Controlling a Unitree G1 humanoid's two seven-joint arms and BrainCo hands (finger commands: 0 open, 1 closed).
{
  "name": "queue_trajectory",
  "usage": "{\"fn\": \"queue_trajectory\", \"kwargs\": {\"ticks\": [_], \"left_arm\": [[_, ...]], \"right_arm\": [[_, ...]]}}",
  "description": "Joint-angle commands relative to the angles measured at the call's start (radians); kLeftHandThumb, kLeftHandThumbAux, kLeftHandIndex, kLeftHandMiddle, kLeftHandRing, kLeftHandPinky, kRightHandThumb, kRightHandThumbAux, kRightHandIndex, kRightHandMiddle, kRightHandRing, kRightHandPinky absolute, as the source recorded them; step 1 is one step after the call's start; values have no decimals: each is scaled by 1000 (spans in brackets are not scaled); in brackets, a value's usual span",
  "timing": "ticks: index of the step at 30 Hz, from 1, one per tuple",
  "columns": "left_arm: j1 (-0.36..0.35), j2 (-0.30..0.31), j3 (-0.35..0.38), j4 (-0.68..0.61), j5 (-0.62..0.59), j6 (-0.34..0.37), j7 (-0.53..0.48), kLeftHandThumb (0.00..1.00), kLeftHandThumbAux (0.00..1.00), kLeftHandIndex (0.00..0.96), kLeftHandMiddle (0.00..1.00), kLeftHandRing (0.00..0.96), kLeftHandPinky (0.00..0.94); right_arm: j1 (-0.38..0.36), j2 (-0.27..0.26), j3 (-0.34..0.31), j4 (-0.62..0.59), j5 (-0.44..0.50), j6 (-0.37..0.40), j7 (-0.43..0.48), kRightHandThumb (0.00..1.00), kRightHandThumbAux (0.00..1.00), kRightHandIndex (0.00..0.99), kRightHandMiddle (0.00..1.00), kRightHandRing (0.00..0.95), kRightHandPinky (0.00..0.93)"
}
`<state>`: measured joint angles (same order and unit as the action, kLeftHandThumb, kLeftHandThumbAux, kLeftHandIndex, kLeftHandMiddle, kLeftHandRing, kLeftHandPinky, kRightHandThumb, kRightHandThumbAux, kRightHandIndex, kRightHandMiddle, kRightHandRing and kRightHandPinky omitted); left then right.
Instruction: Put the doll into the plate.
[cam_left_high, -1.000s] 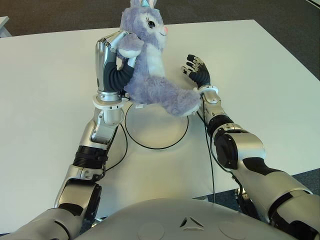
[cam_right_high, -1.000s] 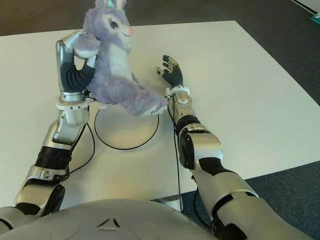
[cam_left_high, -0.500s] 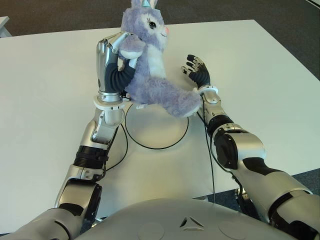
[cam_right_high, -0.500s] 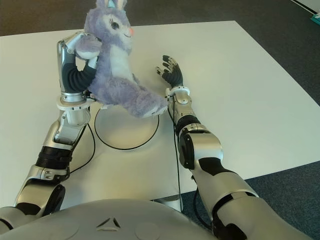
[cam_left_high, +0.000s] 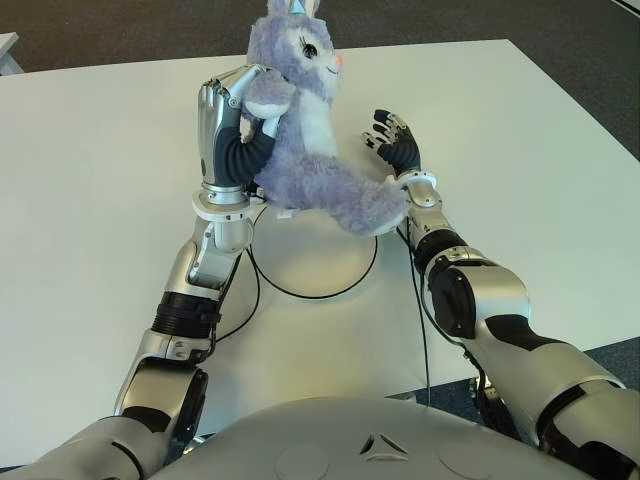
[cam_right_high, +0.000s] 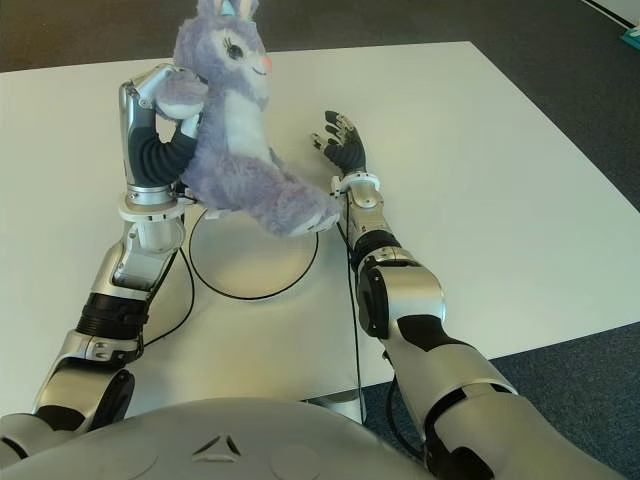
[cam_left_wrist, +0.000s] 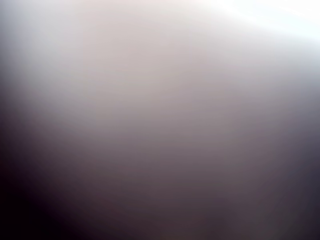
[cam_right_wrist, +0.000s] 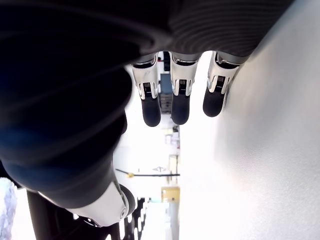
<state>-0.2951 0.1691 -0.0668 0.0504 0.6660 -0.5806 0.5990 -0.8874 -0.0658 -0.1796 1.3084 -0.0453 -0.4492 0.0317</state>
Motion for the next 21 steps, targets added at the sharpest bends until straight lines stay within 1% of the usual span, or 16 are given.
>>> {"fn": "queue_trajectory", "kwargs": {"ticks": [1, 11, 17, 21], "left_arm": [[3, -5, -9, 1, 5, 10, -2, 735, 693, 444, 847, 861, 831], [15, -10, -16, -13, -37, 35, -56, 730, 693, 444, 825, 848, 820], [35, -17, -23, -33, -97, 32, -105, 729, 694, 444, 835, 853, 855], [36, -20, -26, -27, -126, 14, -123, 731, 693, 444, 848, 861, 846]], "right_arm": [[31, 2, -3, 28, -2, 31, 2, 437, 854, 156, 126, 94, 100], [31, 1, -7, 28, 3, 33, 10, 449, 852, 171, 131, 92, 93], [31, 1, -9, 28, 4, 33, 11, 461, 845, 181, 130, 91, 98], [31, 0, -10, 27, 4, 30, 9, 466, 846, 186, 134, 94, 101]]}}
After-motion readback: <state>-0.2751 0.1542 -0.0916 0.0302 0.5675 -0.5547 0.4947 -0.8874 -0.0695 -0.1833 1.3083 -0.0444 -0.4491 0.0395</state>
